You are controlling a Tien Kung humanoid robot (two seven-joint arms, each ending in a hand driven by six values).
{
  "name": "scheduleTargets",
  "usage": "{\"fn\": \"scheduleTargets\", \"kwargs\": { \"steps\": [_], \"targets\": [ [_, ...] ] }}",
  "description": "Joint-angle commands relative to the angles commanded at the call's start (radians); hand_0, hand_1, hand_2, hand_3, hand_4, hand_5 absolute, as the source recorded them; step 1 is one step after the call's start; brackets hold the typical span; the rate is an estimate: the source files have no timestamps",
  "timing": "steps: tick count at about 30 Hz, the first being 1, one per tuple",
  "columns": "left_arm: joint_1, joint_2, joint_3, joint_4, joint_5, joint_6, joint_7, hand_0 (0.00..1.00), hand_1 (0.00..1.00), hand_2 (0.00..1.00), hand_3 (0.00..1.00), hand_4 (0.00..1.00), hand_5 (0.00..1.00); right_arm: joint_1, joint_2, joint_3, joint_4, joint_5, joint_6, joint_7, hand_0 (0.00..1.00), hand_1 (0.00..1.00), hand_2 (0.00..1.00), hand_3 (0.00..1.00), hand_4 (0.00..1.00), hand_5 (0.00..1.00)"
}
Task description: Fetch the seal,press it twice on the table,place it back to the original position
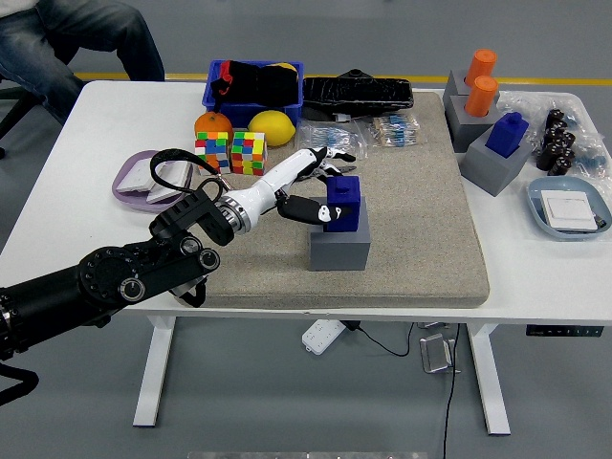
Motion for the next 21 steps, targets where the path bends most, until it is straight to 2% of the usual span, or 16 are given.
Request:
{"fn": "scheduleTargets", "kwargs": {
  "steps": [14, 21],
  "targets": [
    [-0.003, -0.009, 0.017, 0.006, 0.006, 0.003, -0.003, 0.769, 0.449, 0.418, 0.828, 0.611, 0.002, 0.002, -0.004, -0.007, 0.000, 0.000, 0.000, 0.000, 0.924, 0.769, 0.769, 0.777, 0.825, 0.461],
    [-0.015, -0.004, 0.021, 0.000, 0.013, 0.003, 0.000, 0.769, 0.448, 0.418, 0.827, 0.611, 0.002, 0.000, -0.004, -0.007, 0.000, -0.001, 0.000, 0.000, 0.924, 0.769, 0.769, 0.778, 0.825, 0.459]
  ]
}}
